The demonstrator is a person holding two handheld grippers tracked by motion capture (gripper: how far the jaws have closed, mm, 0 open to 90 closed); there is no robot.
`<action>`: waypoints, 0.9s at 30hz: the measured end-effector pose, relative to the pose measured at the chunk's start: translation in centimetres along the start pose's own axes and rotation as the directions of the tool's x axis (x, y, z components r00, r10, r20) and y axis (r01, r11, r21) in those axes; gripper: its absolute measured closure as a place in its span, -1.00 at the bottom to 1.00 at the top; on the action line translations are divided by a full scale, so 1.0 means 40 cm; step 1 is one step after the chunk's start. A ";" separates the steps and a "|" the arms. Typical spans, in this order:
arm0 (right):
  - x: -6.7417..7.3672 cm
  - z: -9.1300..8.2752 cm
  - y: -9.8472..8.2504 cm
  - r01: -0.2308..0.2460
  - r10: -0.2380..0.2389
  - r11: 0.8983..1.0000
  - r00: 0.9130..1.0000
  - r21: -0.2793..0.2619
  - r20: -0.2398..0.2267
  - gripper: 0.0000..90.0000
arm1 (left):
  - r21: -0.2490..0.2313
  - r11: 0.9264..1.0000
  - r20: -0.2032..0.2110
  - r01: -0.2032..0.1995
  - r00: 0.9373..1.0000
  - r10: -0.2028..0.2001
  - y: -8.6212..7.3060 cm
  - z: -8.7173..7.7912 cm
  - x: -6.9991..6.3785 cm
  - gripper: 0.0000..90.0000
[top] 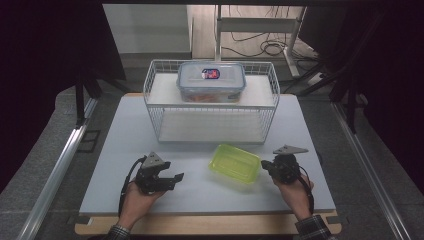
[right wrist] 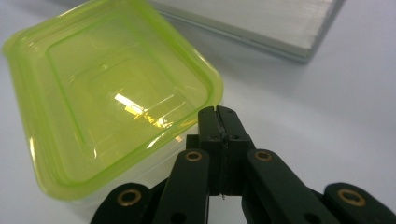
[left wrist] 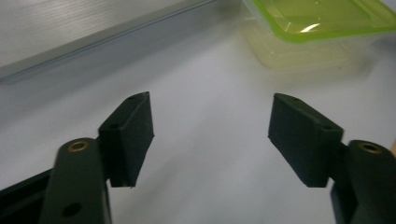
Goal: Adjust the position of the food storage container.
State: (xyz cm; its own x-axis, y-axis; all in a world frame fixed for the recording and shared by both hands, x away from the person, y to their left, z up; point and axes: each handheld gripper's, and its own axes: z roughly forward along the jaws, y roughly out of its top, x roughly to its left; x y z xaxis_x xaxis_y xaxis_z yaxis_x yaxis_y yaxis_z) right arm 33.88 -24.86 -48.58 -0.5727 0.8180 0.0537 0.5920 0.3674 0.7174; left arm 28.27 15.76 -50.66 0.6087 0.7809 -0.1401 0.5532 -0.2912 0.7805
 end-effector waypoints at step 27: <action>0.098 0.086 0.070 0.120 -0.120 0.993 0.988 -0.010 -0.098 0.77 | 0.006 1.000 -0.050 0.026 0.998 -0.026 -0.011 -0.010 0.037 -0.08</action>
State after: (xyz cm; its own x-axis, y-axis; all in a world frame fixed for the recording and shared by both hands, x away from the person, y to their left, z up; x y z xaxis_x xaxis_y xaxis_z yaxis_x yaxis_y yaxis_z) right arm 35.24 -19.12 -48.76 -0.6924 0.7207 0.0343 0.5130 0.4583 0.7258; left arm 28.69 17.25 -50.95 0.5650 0.8148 -0.1299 0.5727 -0.2739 0.7727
